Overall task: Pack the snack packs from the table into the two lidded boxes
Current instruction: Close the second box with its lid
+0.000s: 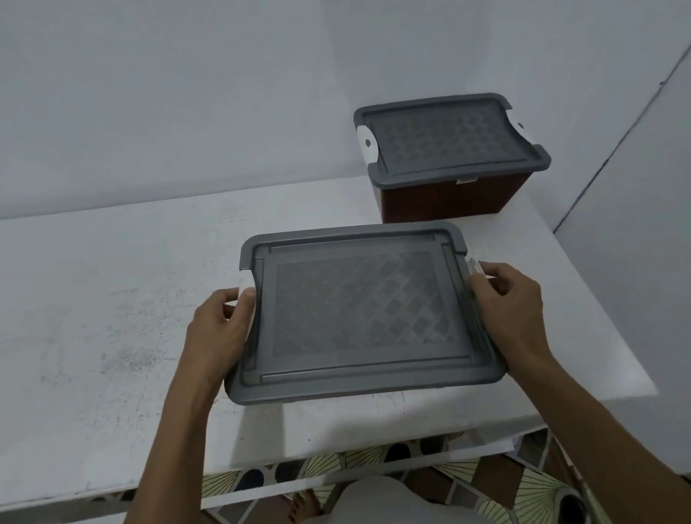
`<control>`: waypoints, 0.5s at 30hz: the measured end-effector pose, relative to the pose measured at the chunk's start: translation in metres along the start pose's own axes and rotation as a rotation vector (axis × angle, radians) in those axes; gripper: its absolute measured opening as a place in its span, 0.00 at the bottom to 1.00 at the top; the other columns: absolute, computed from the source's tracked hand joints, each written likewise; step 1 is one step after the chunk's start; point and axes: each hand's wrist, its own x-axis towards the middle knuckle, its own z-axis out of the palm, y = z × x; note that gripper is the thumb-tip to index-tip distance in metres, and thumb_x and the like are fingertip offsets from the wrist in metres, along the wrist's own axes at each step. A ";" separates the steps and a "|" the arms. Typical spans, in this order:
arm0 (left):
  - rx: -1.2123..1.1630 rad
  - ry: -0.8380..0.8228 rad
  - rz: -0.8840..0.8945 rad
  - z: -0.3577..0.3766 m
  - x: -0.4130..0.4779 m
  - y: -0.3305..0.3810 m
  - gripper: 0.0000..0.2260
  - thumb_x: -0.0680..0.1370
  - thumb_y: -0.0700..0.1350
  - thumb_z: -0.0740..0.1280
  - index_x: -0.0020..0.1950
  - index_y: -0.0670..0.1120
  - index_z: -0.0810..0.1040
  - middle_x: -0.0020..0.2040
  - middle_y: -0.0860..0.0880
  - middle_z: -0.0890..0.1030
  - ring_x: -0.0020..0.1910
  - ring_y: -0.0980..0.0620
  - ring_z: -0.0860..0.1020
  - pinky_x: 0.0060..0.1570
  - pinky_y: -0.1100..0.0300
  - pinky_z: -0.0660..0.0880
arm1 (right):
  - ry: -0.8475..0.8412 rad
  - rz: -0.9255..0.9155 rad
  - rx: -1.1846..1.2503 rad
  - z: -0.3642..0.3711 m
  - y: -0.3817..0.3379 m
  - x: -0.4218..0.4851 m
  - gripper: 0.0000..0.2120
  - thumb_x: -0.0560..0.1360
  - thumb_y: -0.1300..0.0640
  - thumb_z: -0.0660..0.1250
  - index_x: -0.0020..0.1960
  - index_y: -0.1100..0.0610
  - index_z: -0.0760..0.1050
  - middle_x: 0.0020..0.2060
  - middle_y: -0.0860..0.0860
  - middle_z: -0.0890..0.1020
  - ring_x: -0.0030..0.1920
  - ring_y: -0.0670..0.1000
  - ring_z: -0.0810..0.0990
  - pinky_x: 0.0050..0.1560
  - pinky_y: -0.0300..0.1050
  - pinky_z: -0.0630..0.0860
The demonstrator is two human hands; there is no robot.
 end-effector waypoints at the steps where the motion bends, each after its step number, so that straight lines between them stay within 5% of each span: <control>1: 0.014 -0.001 0.008 0.000 0.001 0.000 0.20 0.80 0.58 0.60 0.64 0.46 0.75 0.51 0.49 0.80 0.49 0.50 0.79 0.47 0.54 0.74 | -0.010 -0.017 -0.009 0.000 0.002 0.000 0.12 0.80 0.58 0.63 0.61 0.58 0.76 0.52 0.51 0.80 0.47 0.49 0.79 0.41 0.33 0.72; 7: 0.130 -0.004 0.037 0.001 0.001 0.004 0.18 0.81 0.57 0.57 0.61 0.46 0.74 0.51 0.49 0.78 0.49 0.48 0.77 0.47 0.54 0.72 | -0.103 -0.159 -0.210 0.001 0.005 -0.007 0.21 0.77 0.58 0.67 0.69 0.52 0.72 0.52 0.53 0.74 0.48 0.50 0.74 0.45 0.31 0.70; 15: 0.105 -0.024 0.060 -0.003 0.000 0.005 0.17 0.81 0.57 0.58 0.60 0.46 0.74 0.52 0.48 0.78 0.49 0.49 0.77 0.46 0.53 0.73 | -0.120 -0.188 -0.353 -0.001 -0.003 -0.001 0.18 0.79 0.55 0.64 0.69 0.55 0.73 0.57 0.59 0.77 0.50 0.51 0.74 0.54 0.40 0.71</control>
